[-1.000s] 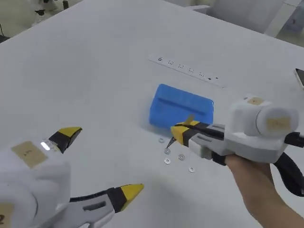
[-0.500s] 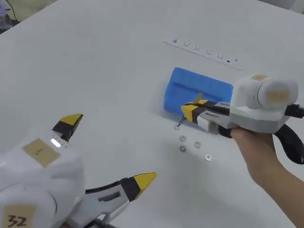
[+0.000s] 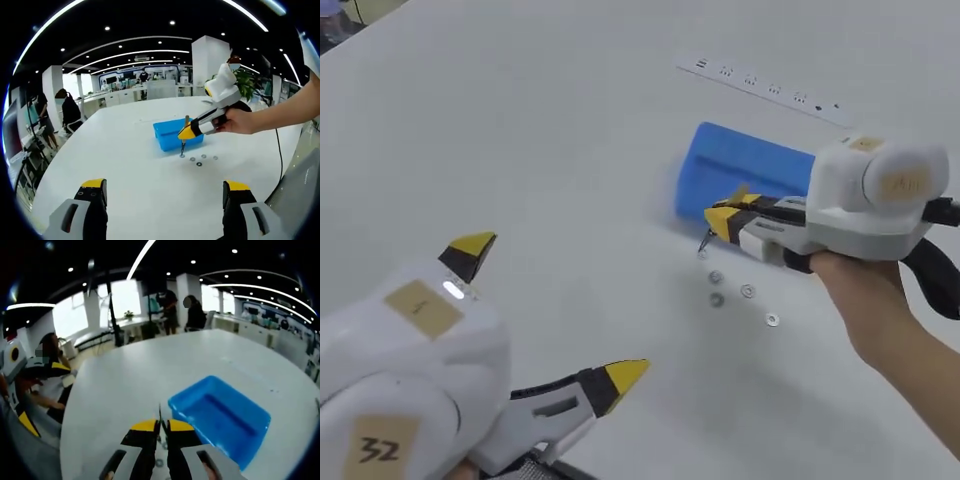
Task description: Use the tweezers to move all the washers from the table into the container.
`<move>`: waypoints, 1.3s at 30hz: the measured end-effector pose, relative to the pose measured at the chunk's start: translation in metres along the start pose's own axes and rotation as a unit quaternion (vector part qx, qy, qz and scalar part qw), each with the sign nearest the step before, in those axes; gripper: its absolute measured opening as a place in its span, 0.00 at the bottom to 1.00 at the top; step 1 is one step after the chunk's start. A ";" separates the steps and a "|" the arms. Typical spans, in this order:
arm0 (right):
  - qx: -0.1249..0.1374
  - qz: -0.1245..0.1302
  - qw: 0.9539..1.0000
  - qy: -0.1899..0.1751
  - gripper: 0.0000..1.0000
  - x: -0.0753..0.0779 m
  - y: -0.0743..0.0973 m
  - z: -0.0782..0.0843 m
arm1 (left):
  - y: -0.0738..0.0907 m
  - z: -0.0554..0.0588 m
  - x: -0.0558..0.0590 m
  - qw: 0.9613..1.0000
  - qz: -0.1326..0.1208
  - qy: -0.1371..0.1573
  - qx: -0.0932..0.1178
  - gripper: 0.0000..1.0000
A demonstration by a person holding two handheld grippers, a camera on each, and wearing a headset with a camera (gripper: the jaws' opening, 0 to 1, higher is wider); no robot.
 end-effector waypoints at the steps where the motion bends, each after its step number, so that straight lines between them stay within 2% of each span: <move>1: 0.001 -0.001 1.000 -0.003 0.03 0.001 -0.001 0.001 | 0.000 0.000 0.000 1.000 0.001 0.000 -0.001 0.99; 4: -0.004 -0.001 1.000 -0.007 0.03 0.001 -0.002 0.004 | 0.000 0.001 0.001 1.000 0.000 -0.006 -0.005 0.99; 6: -0.007 0.005 1.000 0.007 0.03 0.002 -0.001 0.005 | 0.000 0.002 0.001 1.000 0.001 -0.007 -0.007 0.99; 18: -0.009 -0.001 1.000 -0.014 0.03 0.001 -0.002 0.005 | 0.000 0.002 0.001 1.000 0.003 -0.011 -0.011 0.98; 27: -0.014 0.002 1.000 -0.011 0.03 0.001 -0.003 0.006 | 0.000 0.003 0.001 1.000 0.003 -0.017 -0.015 0.97; 31: -0.014 0.001 1.000 -0.006 0.03 -0.005 -0.004 0.007 | 0.000 0.003 0.002 1.000 0.006 -0.018 -0.016 0.97; 36: -0.017 0.016 1.000 0.005 0.02 -0.008 -0.002 0.006 | -0.001 0.004 0.004 0.999 0.010 -0.026 -0.020 0.98; 39: -0.022 0.016 1.000 0.004 0.02 -0.011 0.001 0.004 | -0.001 0.005 0.004 0.999 0.009 -0.030 -0.024 0.99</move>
Point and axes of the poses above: the centre of the closed fingertips' face, and the gripper's own axes: y roughly backward along the fingers, x roughly to its right, z roughly out of its underside, the point moved 4 cm from there along y, roughly backward along the fingers, and after that the axes turned 2 degrees about y, right-handed, at the moved point
